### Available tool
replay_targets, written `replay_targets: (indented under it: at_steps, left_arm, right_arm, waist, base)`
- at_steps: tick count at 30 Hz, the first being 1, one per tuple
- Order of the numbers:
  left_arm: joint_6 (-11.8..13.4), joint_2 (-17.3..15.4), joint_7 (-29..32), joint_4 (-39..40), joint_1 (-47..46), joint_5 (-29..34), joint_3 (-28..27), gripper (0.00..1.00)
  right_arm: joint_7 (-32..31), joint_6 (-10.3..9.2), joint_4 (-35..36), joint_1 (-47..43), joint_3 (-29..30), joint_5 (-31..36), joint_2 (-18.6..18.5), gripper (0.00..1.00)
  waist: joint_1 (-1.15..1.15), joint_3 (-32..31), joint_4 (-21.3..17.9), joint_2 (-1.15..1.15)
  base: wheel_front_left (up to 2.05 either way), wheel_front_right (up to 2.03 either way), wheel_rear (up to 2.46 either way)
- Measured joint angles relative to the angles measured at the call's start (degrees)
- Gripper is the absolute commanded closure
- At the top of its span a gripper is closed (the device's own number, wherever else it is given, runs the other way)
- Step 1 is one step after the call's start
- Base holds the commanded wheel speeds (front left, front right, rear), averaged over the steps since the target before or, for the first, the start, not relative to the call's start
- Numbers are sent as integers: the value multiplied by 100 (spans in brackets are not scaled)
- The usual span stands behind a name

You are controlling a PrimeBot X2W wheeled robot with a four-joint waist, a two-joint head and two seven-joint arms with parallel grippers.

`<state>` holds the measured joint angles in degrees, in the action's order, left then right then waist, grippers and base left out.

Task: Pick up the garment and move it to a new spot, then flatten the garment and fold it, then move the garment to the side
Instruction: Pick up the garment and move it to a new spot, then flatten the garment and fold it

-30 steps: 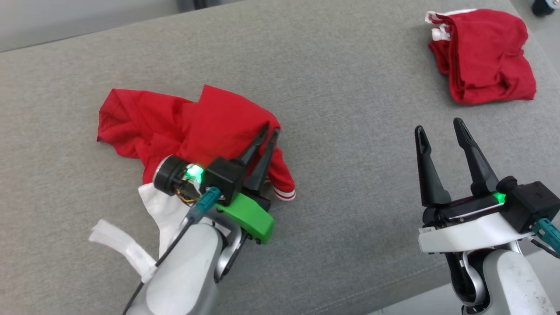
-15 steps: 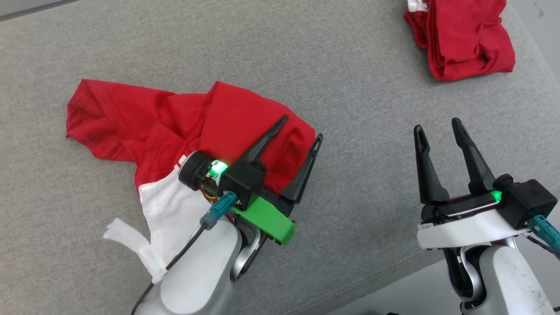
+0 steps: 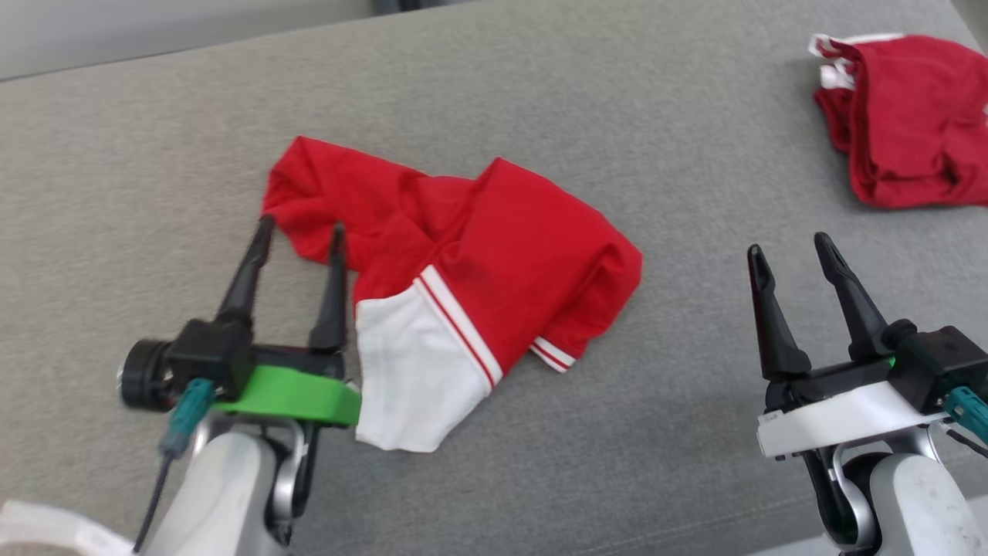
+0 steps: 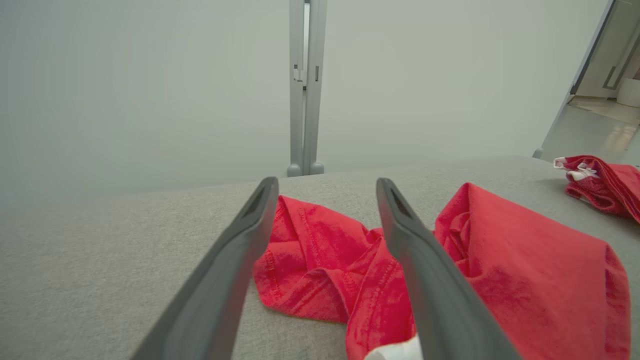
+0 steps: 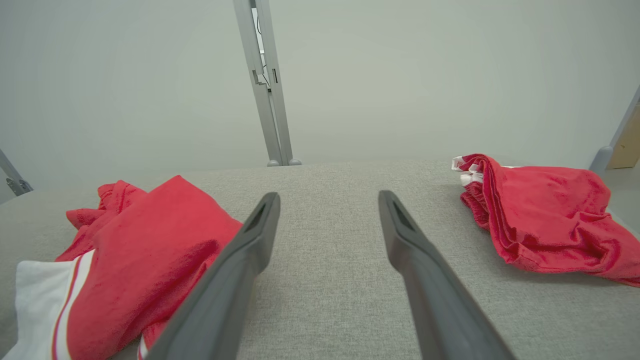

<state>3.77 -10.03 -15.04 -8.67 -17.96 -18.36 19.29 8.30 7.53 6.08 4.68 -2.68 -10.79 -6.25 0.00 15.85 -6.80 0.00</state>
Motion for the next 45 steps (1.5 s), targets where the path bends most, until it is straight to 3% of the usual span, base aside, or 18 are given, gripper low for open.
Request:
replay_targets:
  at_steps: [7,23,45]
  left_arm:
    - [146,-243,-2,90,684,-153,-635,0]
    - [26,-187,-10,23,1532,-115,-750,0]
    - [-53,-64,-10,70,1569,35,-917,0]
  right_arm:
    - [-125,0,-52,-198,16,25,-3,0]
    - [-333,0,34,-859,43,44,20,0]
    - [-428,0,148,-892,-43,32,-13,0]
  waist:
    - [0,-471,443,0]
    - [0,-1294,570,0]
    - [0,-1234,577,0]
  base:
    - [0,0,0]
    - [0,0,0]
    - [0,0,0]
